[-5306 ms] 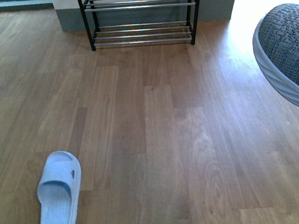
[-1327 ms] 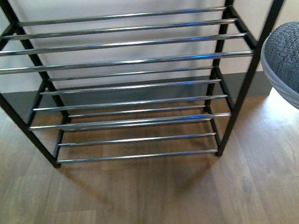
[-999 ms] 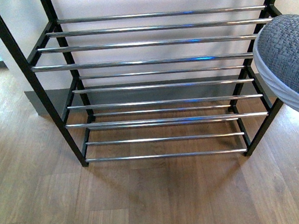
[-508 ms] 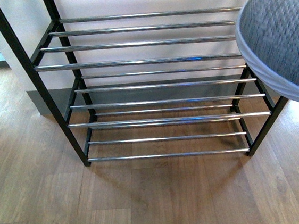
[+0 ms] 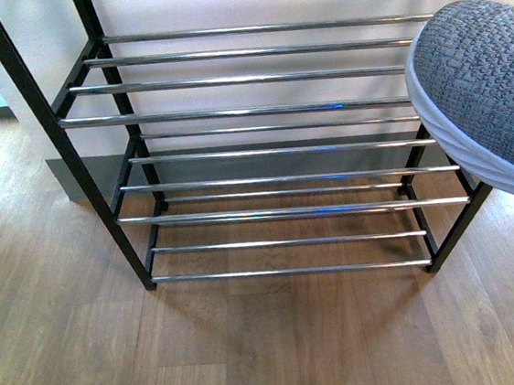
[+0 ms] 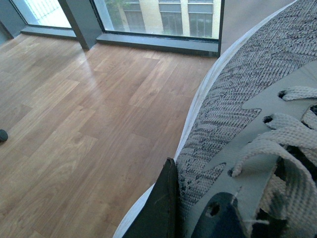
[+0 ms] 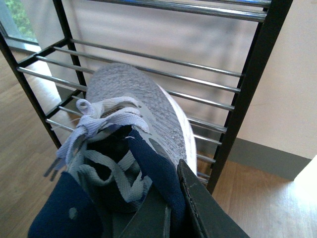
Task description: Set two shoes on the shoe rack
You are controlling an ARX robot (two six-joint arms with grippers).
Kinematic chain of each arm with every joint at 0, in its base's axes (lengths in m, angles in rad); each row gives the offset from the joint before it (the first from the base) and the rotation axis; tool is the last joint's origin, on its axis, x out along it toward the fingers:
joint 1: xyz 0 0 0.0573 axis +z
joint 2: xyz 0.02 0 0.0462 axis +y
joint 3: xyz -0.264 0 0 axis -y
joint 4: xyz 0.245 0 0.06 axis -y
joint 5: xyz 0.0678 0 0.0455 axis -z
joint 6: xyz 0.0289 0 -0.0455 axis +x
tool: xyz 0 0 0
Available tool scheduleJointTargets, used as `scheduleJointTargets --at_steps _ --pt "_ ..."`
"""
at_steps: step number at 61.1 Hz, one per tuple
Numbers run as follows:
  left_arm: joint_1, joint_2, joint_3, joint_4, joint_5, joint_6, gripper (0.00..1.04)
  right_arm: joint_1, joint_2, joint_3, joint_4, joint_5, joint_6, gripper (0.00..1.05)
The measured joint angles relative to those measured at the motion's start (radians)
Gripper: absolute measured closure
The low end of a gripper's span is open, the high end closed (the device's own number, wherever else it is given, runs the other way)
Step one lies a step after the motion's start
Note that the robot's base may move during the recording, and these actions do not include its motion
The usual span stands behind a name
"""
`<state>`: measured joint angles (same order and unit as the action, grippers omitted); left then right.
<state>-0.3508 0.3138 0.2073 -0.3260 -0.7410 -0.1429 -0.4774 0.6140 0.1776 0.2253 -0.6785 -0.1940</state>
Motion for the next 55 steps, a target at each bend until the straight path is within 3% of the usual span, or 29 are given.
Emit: scheduleJointTargets --at_steps 55 --pt "0.0 0.0 0.0 0.0 0.0 0.0 1.03 -0.002 0.002 0.0 0.003 -0.001 0.018 1.03"
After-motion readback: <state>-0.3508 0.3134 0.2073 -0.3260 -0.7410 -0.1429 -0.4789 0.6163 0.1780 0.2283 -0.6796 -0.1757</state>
